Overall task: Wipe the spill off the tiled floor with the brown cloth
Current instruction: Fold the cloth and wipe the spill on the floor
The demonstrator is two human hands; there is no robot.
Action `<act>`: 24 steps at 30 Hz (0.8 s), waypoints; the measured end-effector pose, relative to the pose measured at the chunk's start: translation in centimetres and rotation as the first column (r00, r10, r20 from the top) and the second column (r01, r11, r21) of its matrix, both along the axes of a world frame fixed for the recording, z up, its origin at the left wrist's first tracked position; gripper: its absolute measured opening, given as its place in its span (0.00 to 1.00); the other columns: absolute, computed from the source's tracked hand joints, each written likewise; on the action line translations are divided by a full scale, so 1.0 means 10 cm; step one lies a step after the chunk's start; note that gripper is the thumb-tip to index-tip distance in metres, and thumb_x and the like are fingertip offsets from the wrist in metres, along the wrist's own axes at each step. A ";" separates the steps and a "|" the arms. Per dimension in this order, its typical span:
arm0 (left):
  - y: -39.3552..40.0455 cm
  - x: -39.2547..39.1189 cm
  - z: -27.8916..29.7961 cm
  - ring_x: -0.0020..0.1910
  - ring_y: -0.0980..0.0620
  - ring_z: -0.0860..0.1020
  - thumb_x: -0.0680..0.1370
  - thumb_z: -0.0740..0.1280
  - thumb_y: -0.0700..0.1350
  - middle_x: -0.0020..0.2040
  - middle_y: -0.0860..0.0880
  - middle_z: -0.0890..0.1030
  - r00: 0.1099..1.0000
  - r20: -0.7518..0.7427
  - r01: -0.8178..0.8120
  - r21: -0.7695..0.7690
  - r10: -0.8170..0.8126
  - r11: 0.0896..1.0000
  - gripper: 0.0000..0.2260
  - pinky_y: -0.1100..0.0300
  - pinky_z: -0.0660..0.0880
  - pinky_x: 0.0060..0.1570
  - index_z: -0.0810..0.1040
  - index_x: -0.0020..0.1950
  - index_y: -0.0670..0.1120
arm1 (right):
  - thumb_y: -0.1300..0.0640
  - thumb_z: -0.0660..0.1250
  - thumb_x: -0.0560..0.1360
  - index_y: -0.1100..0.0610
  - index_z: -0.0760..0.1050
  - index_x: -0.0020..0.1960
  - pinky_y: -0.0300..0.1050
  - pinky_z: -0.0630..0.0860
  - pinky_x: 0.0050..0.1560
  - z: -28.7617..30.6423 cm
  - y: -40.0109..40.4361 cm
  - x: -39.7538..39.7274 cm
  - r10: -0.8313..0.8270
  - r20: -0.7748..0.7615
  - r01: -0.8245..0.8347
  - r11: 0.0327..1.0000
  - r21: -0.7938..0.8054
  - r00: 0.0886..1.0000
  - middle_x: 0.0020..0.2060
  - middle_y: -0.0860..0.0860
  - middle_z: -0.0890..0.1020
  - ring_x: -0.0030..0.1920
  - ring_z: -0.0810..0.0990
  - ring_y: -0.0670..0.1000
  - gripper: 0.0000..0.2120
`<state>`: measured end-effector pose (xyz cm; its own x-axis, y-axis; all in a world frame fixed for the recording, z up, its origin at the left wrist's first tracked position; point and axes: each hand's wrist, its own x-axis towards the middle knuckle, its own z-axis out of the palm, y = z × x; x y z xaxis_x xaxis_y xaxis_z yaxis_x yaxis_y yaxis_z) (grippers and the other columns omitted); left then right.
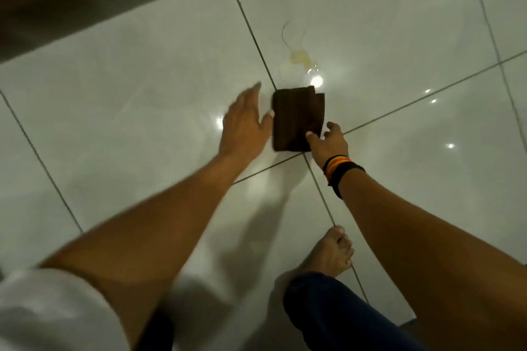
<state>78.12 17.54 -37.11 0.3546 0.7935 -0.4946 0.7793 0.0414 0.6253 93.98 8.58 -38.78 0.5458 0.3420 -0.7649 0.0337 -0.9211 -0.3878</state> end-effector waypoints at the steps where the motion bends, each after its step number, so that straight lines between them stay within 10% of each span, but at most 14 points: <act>1: 0.17 -0.10 0.08 0.81 0.43 0.63 0.85 0.59 0.51 0.82 0.43 0.64 0.992 -0.057 0.119 0.162 -0.111 0.980 0.27 0.43 0.59 0.81 0.60 0.84 0.47 | 0.53 0.67 0.80 0.59 0.64 0.78 0.55 0.72 0.71 -0.03 -0.08 -0.05 0.070 0.022 -0.069 0.998 -0.012 0.997 0.71 0.60 0.76 0.70 0.76 0.62 0.29; 5: 1.39 -0.30 0.90 0.81 0.39 0.63 0.86 0.55 0.52 0.81 0.40 0.67 0.884 -0.267 0.464 0.595 -0.383 0.656 0.24 0.37 0.54 0.80 0.66 0.80 0.45 | 0.53 0.67 0.80 0.57 0.59 0.81 0.55 0.64 0.79 0.05 -0.08 -0.28 0.355 0.086 -0.359 0.933 0.036 0.931 0.82 0.58 0.59 0.80 0.62 0.60 0.33; 9: 2.55 -0.38 1.36 0.75 0.34 0.70 0.85 0.53 0.50 0.77 0.36 0.71 0.645 -0.481 0.752 0.538 -0.593 0.382 0.24 0.39 0.63 0.76 0.67 0.79 0.42 | 0.51 0.61 0.83 0.52 0.52 0.84 0.63 0.60 0.79 0.08 0.33 -0.27 0.663 0.188 -0.665 0.744 -0.063 0.724 0.84 0.56 0.48 0.84 0.48 0.60 0.33; 11: 2.59 -0.41 1.03 0.73 0.33 0.73 0.83 0.54 0.50 0.75 0.35 0.73 0.578 -0.469 0.814 0.395 -0.668 0.427 0.25 0.41 0.67 0.74 0.69 0.79 0.42 | 0.49 0.57 0.84 0.50 0.47 0.84 0.66 0.58 0.79 -0.04 0.50 -0.20 0.757 0.238 -0.757 0.644 -0.112 0.608 0.84 0.55 0.44 0.84 0.44 0.60 0.32; 15: 1.88 -0.31 -0.17 0.84 0.39 0.57 0.84 0.50 0.55 0.84 0.40 0.59 0.747 -0.363 0.647 0.201 -0.557 0.736 0.29 0.44 0.54 0.82 0.58 0.84 0.46 | 0.41 0.49 0.84 0.48 0.40 0.84 0.68 0.48 0.81 -0.60 0.55 -0.04 0.846 0.283 -0.841 0.510 -0.183 0.451 0.84 0.53 0.41 0.84 0.40 0.58 0.33; 19: 1.47 -0.15 -1.13 0.82 0.42 0.28 0.84 0.48 0.64 0.83 0.43 0.28 0.776 -0.385 0.510 -0.080 -0.499 0.856 0.37 0.36 0.32 0.79 0.31 0.83 0.49 | 0.38 0.47 0.83 0.48 0.44 0.84 0.68 0.44 0.80 -1.13 0.32 -0.08 0.768 0.458 -0.778 0.587 -0.222 0.449 0.84 0.53 0.46 0.84 0.44 0.56 0.33; 24: 1.51 -0.17 -1.29 0.76 0.36 0.20 0.69 0.64 0.77 0.77 0.40 0.19 0.763 -0.328 0.541 -0.147 -0.557 0.828 0.63 0.34 0.24 0.70 0.22 0.79 0.48 | 0.40 0.48 0.84 0.49 0.48 0.84 0.69 0.44 0.80 -1.24 0.59 -0.25 0.536 0.579 -0.515 0.828 -0.220 0.614 0.84 0.54 0.50 0.84 0.47 0.56 0.32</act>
